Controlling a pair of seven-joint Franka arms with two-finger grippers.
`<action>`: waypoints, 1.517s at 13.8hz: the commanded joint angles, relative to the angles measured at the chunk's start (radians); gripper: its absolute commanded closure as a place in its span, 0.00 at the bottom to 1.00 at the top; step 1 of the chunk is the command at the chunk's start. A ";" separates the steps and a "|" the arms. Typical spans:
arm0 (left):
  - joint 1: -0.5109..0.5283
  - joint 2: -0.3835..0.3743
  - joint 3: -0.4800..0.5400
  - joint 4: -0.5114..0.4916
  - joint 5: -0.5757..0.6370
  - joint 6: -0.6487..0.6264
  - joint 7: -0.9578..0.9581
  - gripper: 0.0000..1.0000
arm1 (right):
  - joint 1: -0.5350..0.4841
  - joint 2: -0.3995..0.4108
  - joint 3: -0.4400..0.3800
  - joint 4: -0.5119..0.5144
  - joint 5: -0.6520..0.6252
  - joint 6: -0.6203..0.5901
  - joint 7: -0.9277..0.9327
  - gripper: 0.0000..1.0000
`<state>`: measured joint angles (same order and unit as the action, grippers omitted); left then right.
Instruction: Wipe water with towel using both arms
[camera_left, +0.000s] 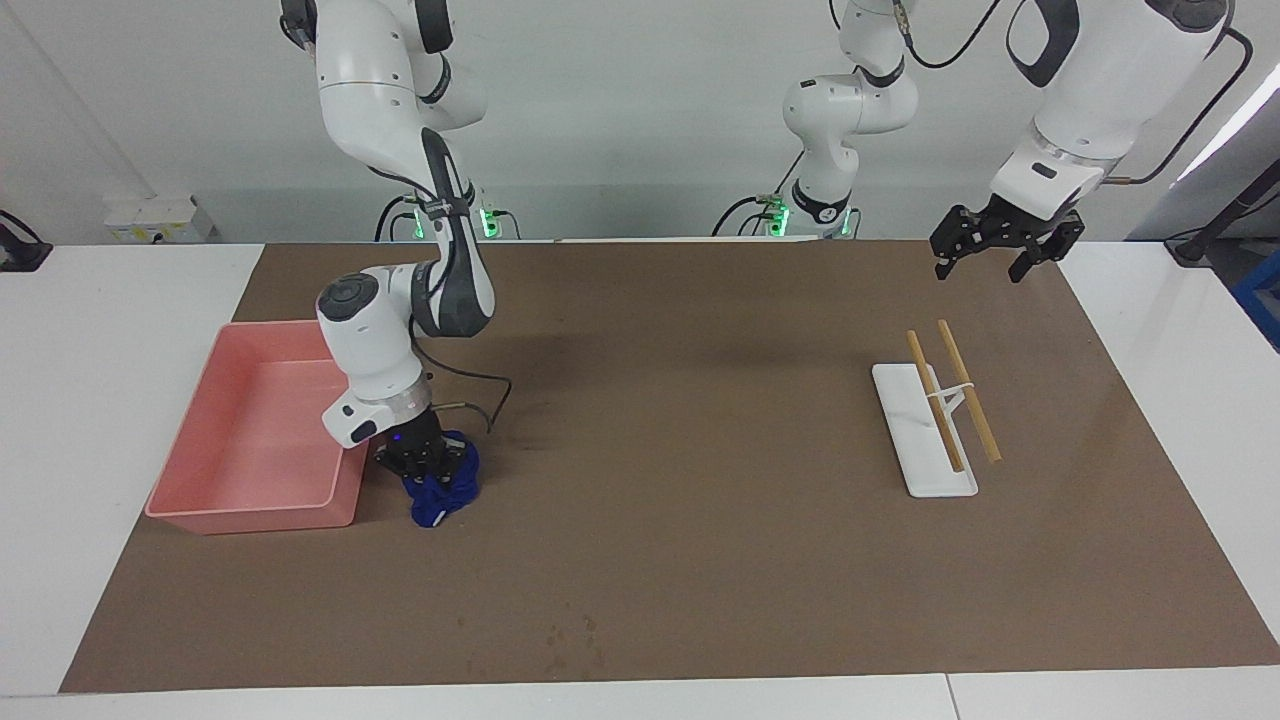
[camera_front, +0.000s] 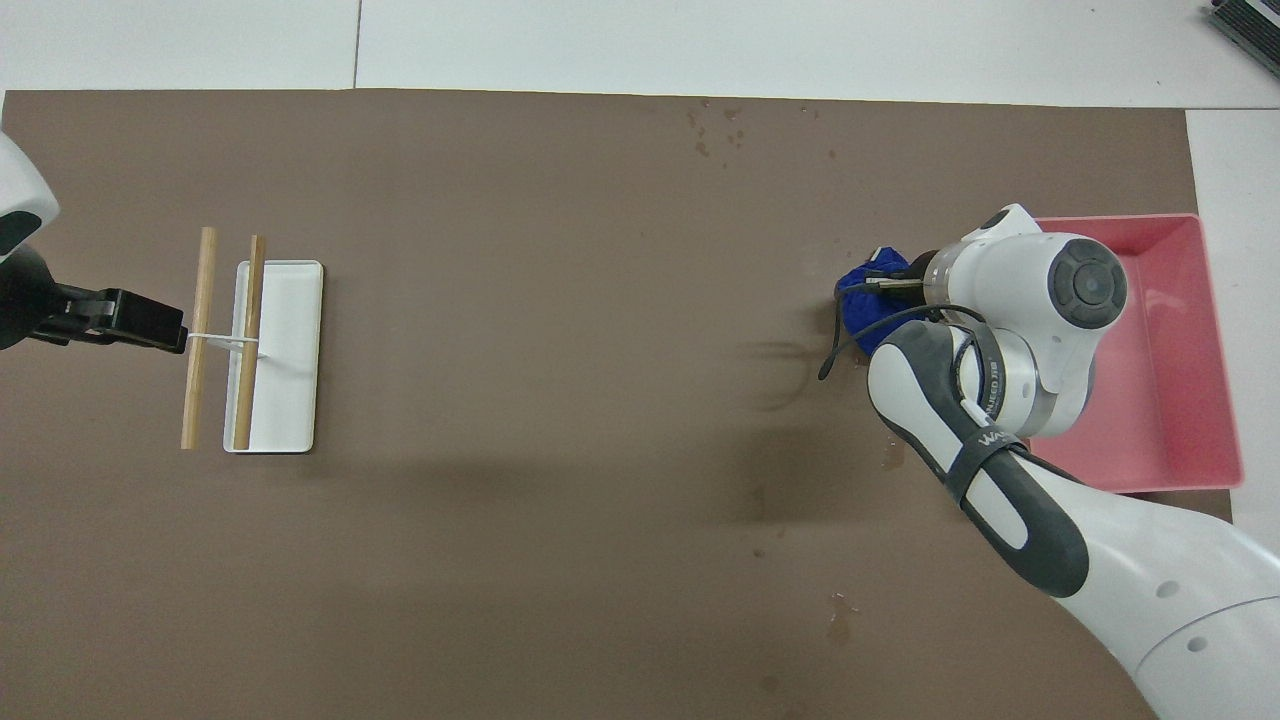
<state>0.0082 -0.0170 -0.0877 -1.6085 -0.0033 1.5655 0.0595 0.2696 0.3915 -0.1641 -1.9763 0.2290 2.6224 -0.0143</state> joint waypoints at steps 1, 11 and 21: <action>-0.010 -0.011 0.006 0.019 0.016 -0.027 0.013 0.00 | -0.001 0.075 0.006 0.011 0.024 0.053 -0.023 1.00; -0.007 -0.021 0.011 -0.004 0.016 -0.025 0.003 0.00 | 0.023 0.080 0.011 -0.004 0.039 -0.034 0.114 1.00; -0.005 -0.021 0.011 -0.004 0.016 -0.025 0.003 0.00 | 0.013 -0.127 0.006 -0.196 0.041 -0.231 0.171 1.00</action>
<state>0.0064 -0.0204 -0.0820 -1.6012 -0.0033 1.5537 0.0598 0.2812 0.3261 -0.1678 -2.0266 0.2527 2.4293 0.1476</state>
